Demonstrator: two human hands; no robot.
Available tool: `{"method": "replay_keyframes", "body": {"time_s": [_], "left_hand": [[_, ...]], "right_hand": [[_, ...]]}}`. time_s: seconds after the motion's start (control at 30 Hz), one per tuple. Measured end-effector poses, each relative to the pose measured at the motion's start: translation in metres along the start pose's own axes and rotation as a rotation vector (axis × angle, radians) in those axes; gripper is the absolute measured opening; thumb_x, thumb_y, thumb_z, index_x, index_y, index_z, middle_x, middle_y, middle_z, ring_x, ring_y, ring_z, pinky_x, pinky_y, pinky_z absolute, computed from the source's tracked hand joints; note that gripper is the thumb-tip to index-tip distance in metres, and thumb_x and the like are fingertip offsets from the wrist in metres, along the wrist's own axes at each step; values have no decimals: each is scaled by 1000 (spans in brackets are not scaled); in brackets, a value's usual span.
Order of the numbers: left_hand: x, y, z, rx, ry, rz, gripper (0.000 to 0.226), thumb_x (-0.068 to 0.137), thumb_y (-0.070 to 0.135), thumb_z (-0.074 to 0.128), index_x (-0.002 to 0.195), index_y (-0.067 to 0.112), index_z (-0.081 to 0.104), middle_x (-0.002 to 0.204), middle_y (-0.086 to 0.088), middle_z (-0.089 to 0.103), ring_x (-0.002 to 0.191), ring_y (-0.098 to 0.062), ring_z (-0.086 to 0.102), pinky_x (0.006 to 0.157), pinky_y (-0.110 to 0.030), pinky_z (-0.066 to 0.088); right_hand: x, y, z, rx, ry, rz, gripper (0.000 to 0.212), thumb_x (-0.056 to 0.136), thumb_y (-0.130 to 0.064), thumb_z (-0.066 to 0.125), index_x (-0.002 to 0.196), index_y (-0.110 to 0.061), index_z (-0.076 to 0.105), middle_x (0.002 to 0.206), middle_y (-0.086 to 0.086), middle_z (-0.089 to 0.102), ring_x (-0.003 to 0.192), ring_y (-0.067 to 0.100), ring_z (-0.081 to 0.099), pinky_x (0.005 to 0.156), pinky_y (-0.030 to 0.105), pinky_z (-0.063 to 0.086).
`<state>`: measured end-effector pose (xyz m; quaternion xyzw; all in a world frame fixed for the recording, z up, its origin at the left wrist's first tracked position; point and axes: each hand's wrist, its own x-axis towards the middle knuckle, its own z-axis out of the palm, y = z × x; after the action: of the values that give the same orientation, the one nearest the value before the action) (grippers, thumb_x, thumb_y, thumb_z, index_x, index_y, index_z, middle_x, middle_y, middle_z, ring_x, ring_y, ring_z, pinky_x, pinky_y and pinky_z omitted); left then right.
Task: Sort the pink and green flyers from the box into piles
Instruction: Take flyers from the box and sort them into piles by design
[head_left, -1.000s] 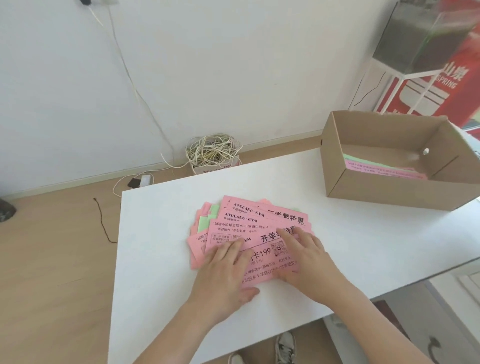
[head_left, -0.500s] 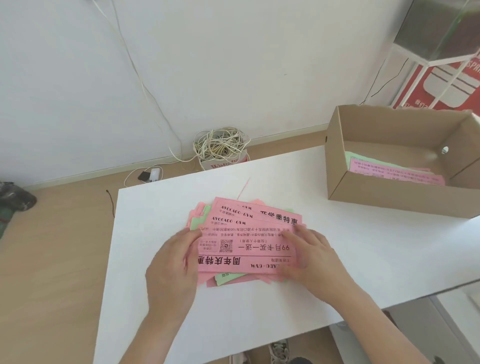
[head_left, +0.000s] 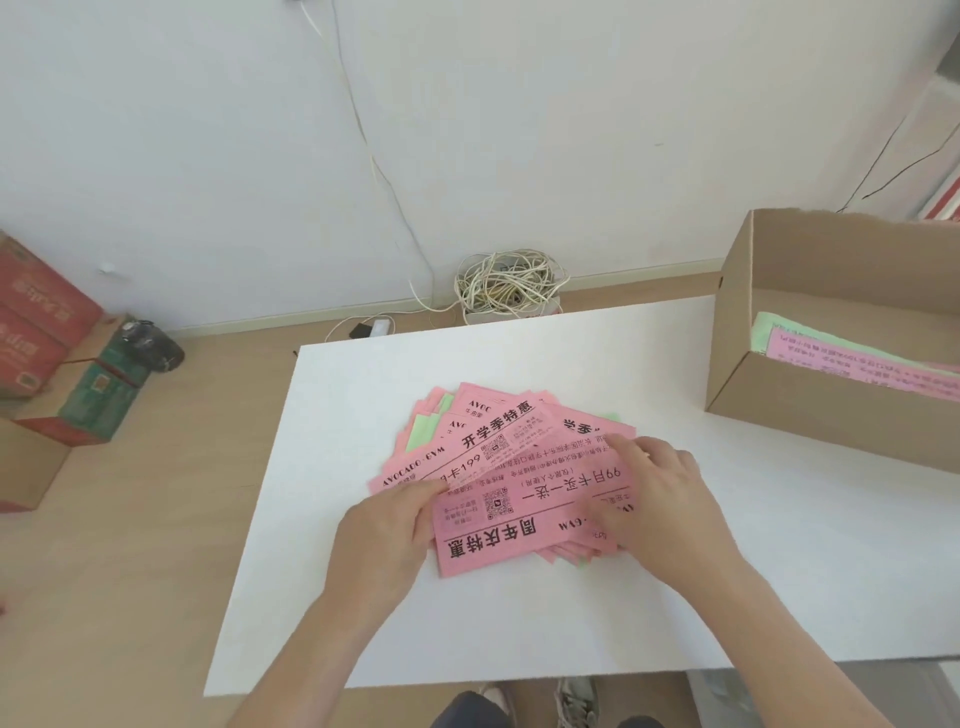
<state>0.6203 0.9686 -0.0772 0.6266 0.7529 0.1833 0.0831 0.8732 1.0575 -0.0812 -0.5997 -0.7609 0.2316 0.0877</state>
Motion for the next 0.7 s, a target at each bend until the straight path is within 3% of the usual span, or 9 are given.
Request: {"method": "replay_keyframes", "body": {"time_s": [0.07, 0.1, 0.2, 0.3, 0.33, 0.4, 0.5, 0.57, 0.7], "left_hand": [[2, 3, -6, -96, 71, -78, 28, 87, 6, 57, 96, 25, 74, 103, 13, 72, 80, -8, 64, 70, -8, 42], [4, 2, -8, -162, 112, -110, 31, 84, -1, 60, 89, 26, 75, 106, 13, 70, 88, -5, 62, 77, -9, 43], [15, -8, -22, -301, 174, -182, 47, 79, -9, 63, 73, 37, 73, 128, 16, 52, 126, -4, 37, 105, -19, 26], [31, -15, -29, -322, 20, -204, 55, 84, -6, 59, 71, 45, 71, 142, 16, 35, 138, -6, 19, 103, -4, 14], [37, -15, -29, -341, -39, -182, 56, 86, -6, 57, 71, 46, 71, 145, 13, 34, 140, -9, 19, 105, -5, 17], [53, -14, -23, -348, -153, -128, 54, 89, -2, 55, 73, 47, 71, 150, 7, 34, 143, -15, 21, 114, -21, 18], [80, -11, -12, -310, -329, -82, 52, 92, 3, 49, 77, 50, 66, 156, -1, 25, 147, -17, 9, 116, -26, 5], [92, -10, -8, -312, -391, -70, 51, 93, 5, 46, 80, 49, 67, 158, -5, 19, 148, -17, 5, 116, -25, 1], [93, -17, -1, -230, -386, -11, 46, 92, 11, 46, 88, 50, 70, 150, -7, 36, 142, -21, 24, 117, -33, 17]], "right_hand": [[-3, -5, 4, -102, -75, -3, 81, 77, -65, 60, 144, -37, 26, 144, -3, 30, 128, 21, 29, 98, 34, 41], [-3, -7, 4, -143, -101, -12, 80, 77, -65, 59, 144, -40, 24, 147, -3, 25, 129, 22, 27, 99, 35, 41], [8, -7, 1, -140, -155, -73, 60, 90, -40, 56, 142, -51, 28, 156, -5, 12, 134, 24, 19, 102, 39, 38], [30, -8, -4, -84, -158, -170, 62, 89, -9, 50, 136, -48, 44, 158, -2, 11, 137, 28, 15, 109, 39, 34], [36, -11, -5, -58, -140, -175, 64, 86, -4, 49, 136, -44, 46, 158, 0, 14, 138, 29, 16, 110, 38, 33], [46, -18, -5, -14, -47, -93, 64, 84, -1, 48, 138, -36, 46, 156, 4, 22, 138, 28, 23, 105, 38, 37], [45, -27, -3, -19, 125, 109, 45, 91, -13, 45, 134, -25, 47, 138, 7, 44, 124, 27, 38, 91, 37, 43], [36, -37, 0, -9, 69, 167, 38, 95, -25, 42, 133, -21, 46, 128, 7, 50, 117, 28, 42, 91, 35, 39], [27, -58, 12, -58, -58, 181, 53, 93, -47, 44, 140, -26, 31, 137, 4, 41, 123, 28, 36, 99, 39, 37]]}}
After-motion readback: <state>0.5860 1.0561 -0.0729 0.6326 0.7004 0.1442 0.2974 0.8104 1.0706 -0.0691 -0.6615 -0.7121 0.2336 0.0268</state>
